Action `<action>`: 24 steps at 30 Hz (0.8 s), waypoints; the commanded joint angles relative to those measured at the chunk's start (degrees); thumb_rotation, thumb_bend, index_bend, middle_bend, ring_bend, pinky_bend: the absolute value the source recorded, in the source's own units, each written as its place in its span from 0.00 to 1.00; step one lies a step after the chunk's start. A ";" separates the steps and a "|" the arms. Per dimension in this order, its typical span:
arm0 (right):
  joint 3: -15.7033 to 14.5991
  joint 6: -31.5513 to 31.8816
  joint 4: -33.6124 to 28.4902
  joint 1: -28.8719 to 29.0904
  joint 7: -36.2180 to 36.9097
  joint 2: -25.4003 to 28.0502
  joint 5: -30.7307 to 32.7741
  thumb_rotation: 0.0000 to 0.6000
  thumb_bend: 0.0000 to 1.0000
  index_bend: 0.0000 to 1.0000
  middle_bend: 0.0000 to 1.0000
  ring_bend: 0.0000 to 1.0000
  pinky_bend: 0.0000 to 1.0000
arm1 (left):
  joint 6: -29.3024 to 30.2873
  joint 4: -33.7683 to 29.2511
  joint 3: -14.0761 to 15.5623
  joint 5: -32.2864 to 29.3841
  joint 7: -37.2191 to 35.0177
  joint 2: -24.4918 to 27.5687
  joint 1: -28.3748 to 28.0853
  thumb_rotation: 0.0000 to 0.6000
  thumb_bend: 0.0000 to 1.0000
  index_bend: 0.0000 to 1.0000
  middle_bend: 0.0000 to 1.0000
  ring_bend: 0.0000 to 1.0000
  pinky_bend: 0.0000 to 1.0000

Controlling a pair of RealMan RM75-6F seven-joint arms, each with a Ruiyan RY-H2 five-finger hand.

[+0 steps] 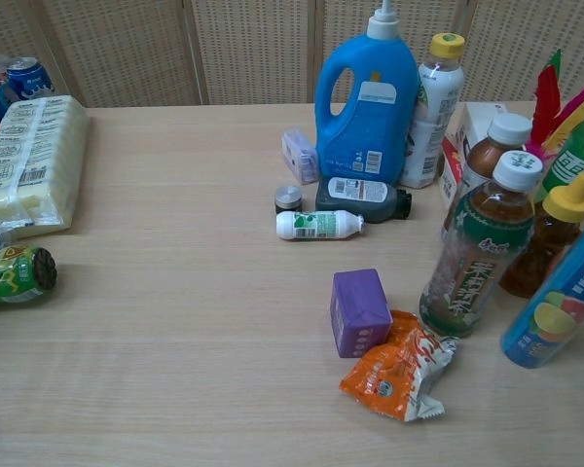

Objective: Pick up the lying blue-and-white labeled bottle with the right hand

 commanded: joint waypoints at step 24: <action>1.33 -0.77 1.79 4.08 3.54 -4.98 1.48 0.93 0.11 0.00 0.00 0.00 0.00 | 1.19 0.65 0.19 -0.24 -1.10 0.37 1.28 1.00 0.38 0.00 0.00 0.00 0.00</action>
